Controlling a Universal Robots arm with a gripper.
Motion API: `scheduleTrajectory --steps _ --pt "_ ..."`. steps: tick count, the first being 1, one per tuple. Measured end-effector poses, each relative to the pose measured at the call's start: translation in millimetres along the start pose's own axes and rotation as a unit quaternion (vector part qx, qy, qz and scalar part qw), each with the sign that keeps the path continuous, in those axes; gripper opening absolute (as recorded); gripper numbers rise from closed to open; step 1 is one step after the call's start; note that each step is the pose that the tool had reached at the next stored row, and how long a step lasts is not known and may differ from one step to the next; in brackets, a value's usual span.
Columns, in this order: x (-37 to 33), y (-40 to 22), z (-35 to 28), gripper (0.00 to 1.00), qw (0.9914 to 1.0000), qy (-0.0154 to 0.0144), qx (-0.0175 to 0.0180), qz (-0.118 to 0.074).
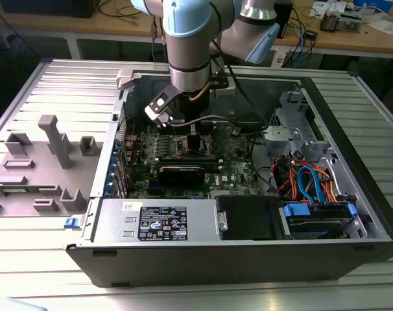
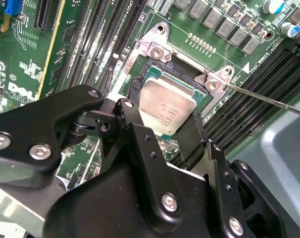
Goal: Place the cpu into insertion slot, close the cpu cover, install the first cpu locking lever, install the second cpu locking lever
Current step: 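Place the cpu into insertion slot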
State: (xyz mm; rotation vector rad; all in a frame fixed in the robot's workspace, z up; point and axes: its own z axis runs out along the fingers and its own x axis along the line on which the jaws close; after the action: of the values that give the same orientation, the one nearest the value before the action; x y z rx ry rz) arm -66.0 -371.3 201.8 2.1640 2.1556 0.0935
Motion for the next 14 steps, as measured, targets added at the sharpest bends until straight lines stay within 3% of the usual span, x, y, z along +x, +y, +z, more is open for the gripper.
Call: scheduleTrajectory --steps 14 --pt "0.1 -0.3 3.2 0.54 1.0 -0.0001 0.0 0.0"
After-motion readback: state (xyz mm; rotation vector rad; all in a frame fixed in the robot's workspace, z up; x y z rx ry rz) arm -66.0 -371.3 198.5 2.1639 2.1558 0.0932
